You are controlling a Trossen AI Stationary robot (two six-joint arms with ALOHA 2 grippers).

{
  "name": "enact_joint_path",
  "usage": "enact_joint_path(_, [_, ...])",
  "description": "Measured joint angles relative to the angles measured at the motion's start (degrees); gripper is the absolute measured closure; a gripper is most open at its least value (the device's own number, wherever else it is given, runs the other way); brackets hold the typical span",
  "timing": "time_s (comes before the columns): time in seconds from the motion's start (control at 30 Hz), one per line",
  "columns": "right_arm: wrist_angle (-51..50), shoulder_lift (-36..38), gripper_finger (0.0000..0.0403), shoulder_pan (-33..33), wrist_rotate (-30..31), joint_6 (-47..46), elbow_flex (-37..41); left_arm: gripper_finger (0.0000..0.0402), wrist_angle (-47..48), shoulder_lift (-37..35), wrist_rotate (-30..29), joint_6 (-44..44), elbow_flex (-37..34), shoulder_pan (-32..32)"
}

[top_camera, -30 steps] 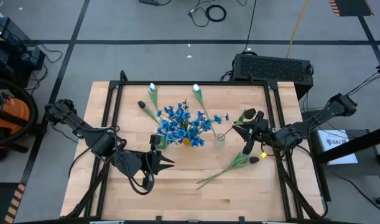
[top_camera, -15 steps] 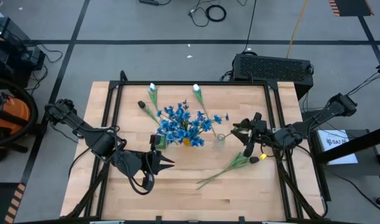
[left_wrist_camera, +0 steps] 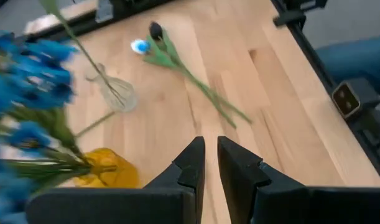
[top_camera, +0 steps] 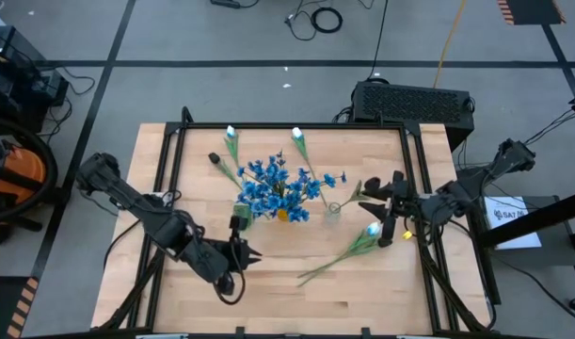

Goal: Sort flowers into vase by color
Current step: Put the bottom left black flower into the transparent vase, then put the bottom black flower into the transparent vase

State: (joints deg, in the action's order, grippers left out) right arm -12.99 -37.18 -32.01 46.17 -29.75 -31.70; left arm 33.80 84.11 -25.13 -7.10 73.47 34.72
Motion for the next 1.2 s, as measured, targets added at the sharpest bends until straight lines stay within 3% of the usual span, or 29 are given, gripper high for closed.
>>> enact_joint_path(0.2, [-4.9,0.2,0.0256,-0.1,-0.1,-4.1,0.0,0.0349,-13.1,3.2,1.2,0.3,-3.7,0.0])
enact_joint_path(0.47, [-17.6,0.1,0.0259,-4.2,-0.1,-18.9,0.0,0.0349,-30.3,13.4,7.0,7.7,-3.7,-0.2])
enact_joint_path(0.77, [-18.6,-0.4,0.0259,-10.0,-0.1,-22.9,0.0,0.0349,-50.1,25.8,6.8,5.9,-3.7,-4.1])
enact_joint_path(1.0, [-18.6,-0.5,0.0259,-12.6,-0.5,-25.3,0.0,0.0349,-53.1,31.8,6.8,-3.0,-3.7,-8.4])
enact_joint_path(1.2, [-18.6,-0.6,0.0259,-14.0,-3.3,-27.9,0.0,0.0349,-53.0,34.0,8.6,-4.2,-3.7,-9.2])
